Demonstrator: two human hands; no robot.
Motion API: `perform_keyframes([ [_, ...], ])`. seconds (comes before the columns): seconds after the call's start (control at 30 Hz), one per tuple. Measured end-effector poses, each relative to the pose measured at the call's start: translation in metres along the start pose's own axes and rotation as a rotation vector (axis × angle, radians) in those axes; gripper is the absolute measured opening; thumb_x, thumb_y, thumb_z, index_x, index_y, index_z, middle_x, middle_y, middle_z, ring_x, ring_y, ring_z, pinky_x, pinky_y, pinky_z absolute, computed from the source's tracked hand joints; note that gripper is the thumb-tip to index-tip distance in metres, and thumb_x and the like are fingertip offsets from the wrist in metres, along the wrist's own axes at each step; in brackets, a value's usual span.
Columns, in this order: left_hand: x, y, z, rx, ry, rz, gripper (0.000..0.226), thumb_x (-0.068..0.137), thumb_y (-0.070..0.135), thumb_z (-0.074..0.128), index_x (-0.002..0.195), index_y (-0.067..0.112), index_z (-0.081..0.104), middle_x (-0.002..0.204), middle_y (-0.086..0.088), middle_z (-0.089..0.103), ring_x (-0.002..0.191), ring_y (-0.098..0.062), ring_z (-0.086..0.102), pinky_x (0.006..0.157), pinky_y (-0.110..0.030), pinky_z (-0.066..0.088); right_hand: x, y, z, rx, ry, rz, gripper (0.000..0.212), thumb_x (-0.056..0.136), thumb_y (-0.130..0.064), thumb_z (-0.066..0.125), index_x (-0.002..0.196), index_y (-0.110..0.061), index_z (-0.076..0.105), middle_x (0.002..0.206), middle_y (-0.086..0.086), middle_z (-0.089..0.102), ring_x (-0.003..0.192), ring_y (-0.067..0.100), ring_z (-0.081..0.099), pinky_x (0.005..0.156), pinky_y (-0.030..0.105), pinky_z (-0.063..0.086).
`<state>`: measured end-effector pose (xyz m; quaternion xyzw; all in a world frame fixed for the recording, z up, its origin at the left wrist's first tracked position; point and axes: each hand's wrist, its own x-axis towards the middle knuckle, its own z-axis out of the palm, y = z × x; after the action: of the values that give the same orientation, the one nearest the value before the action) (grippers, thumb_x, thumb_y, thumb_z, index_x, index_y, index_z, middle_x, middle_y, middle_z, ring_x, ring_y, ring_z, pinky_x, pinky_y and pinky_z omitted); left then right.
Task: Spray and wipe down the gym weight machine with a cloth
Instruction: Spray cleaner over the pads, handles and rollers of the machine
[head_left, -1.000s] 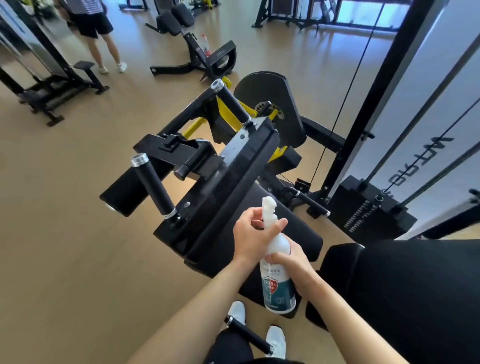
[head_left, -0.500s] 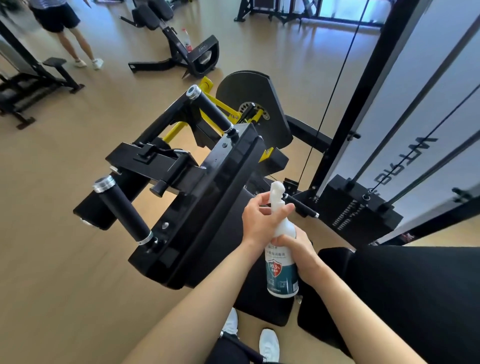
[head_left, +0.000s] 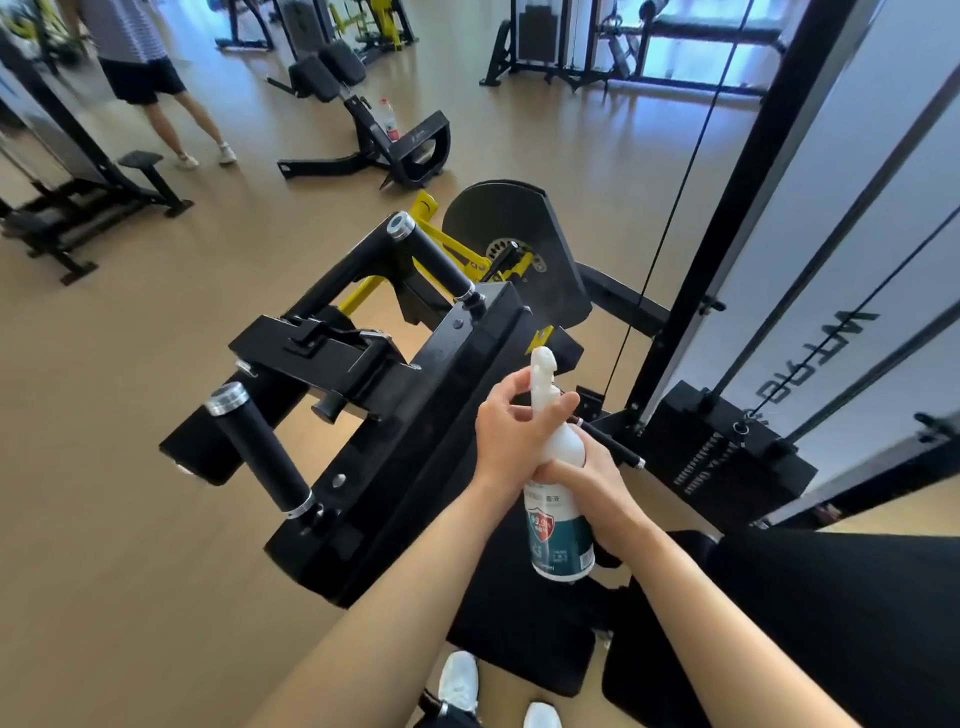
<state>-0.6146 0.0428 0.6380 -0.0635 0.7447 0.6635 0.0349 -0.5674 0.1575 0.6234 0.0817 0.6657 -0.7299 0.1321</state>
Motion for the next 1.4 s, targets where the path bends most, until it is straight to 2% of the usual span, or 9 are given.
perform_keyframes([
  [0.1, 0.008, 0.021, -0.02, -0.085, 0.011, 0.047, 0.057, 0.085, 0.035, 0.082, 0.137, 0.019, 0.061, 0.096, -0.005, 0.077, 0.085, -0.017, 0.076, 0.078, -0.037, 0.065, 0.014, -0.022, 0.012, -0.152, -0.006, -0.088, 0.057, 0.064, -0.025, 0.084, 0.117, -0.02, 0.063, 0.1, 0.013, 0.074, 0.089, 0.03, 0.075, 0.081, 0.051, 0.063],
  [0.2, 0.017, 0.039, -0.042, -0.19, 0.04, 0.05, 0.046, 0.09, 0.027, 0.078, 0.133, 0.017, 0.064, 0.084, 0.007, 0.077, 0.082, -0.013, 0.074, 0.074, -0.033, 0.063, 0.028, -0.048, 0.023, -0.307, -0.019, -0.144, 0.055, 0.061, -0.03, 0.088, 0.109, -0.026, 0.062, 0.098, 0.008, 0.072, 0.084, 0.023, 0.074, 0.075, 0.046, 0.064],
  [0.47, 0.026, 0.047, -0.072, -0.332, 0.092, 0.026, 0.034, 0.091, 0.029, 0.075, 0.122, 0.016, 0.072, 0.082, 0.008, 0.077, 0.083, -0.011, 0.074, 0.077, -0.035, 0.06, 0.051, -0.076, 0.04, -0.557, -0.074, -0.147, 0.057, 0.055, -0.044, 0.084, 0.105, -0.034, 0.058, 0.1, 0.002, 0.067, 0.085, 0.02, 0.07, 0.072, 0.043, 0.064],
  [0.63, 0.032, 0.046, -0.081, -0.299, 0.018, 0.092, 0.018, 0.094, 0.034, 0.073, 0.11, 0.04, 0.069, 0.102, -0.002, 0.076, 0.103, -0.031, 0.073, 0.086, -0.049, 0.062, 0.052, -0.079, 0.047, -0.599, -0.016, -0.145, 0.054, 0.058, -0.043, 0.085, 0.103, -0.035, 0.058, 0.099, 0.0, 0.064, 0.086, 0.018, 0.068, 0.073, 0.042, 0.063],
  [0.77, 0.036, 0.048, -0.083, -0.359, -0.025, 0.032, 0.028, 0.088, 0.037, 0.078, 0.113, 0.026, 0.074, 0.105, -0.012, 0.076, 0.102, -0.03, 0.073, 0.089, -0.043, 0.062, 0.046, -0.076, 0.054, -0.59, 0.062, -0.15, 0.05, 0.059, -0.041, 0.085, 0.1, -0.034, 0.056, 0.094, -0.001, 0.065, 0.083, 0.017, 0.068, 0.071, 0.041, 0.062],
  [0.9, 0.034, 0.045, -0.082, -0.358, -0.024, 0.019, 0.019, 0.093, 0.024, 0.073, 0.111, 0.02, 0.074, 0.093, -0.003, 0.075, 0.089, -0.017, 0.07, 0.08, -0.03, 0.06, 0.039, -0.072, 0.056, -0.549, 0.053, -0.125, 0.047, 0.063, -0.034, 0.086, 0.1, -0.032, 0.058, 0.093, 0.003, 0.068, 0.08, 0.018, 0.071, 0.068, 0.039, 0.063],
  [1.1, 0.018, 0.038, -0.091, -0.325, -0.08, 0.072, 0.042, 0.087, 0.031, 0.076, 0.126, 0.018, 0.066, 0.109, 0.002, 0.069, 0.095, -0.016, 0.07, 0.085, -0.032, 0.06, 0.025, -0.067, 0.056, -0.573, 0.018, -0.1, 0.048, 0.059, -0.036, 0.086, 0.099, -0.032, 0.058, 0.093, 0.002, 0.068, 0.079, 0.019, 0.07, 0.068, 0.041, 0.063],
  [1.27, -0.015, 0.031, -0.096, -0.306, 0.003, 0.035, 0.034, 0.089, 0.023, 0.075, 0.117, 0.006, 0.069, 0.084, 0.012, 0.074, 0.081, -0.003, 0.069, 0.076, -0.024, 0.057, 0.002, -0.058, 0.06, -0.568, -0.054, -0.068, 0.047, 0.059, -0.033, 0.087, 0.098, -0.032, 0.06, 0.093, 0.004, 0.068, 0.079, 0.021, 0.07, 0.066, 0.038, 0.063],
  [1.4, -0.055, 0.019, -0.103, -0.276, 0.083, 0.029, 0.049, 0.075, 0.04, 0.079, 0.114, 0.011, 0.068, 0.083, 0.008, 0.075, 0.081, -0.007, 0.071, 0.077, -0.029, 0.059, -0.019, -0.043, 0.064, -0.585, -0.176, -0.037, 0.051, 0.058, -0.037, 0.086, 0.102, -0.036, 0.061, 0.096, 0.006, 0.069, 0.081, 0.023, 0.072, 0.067, 0.038, 0.063],
])
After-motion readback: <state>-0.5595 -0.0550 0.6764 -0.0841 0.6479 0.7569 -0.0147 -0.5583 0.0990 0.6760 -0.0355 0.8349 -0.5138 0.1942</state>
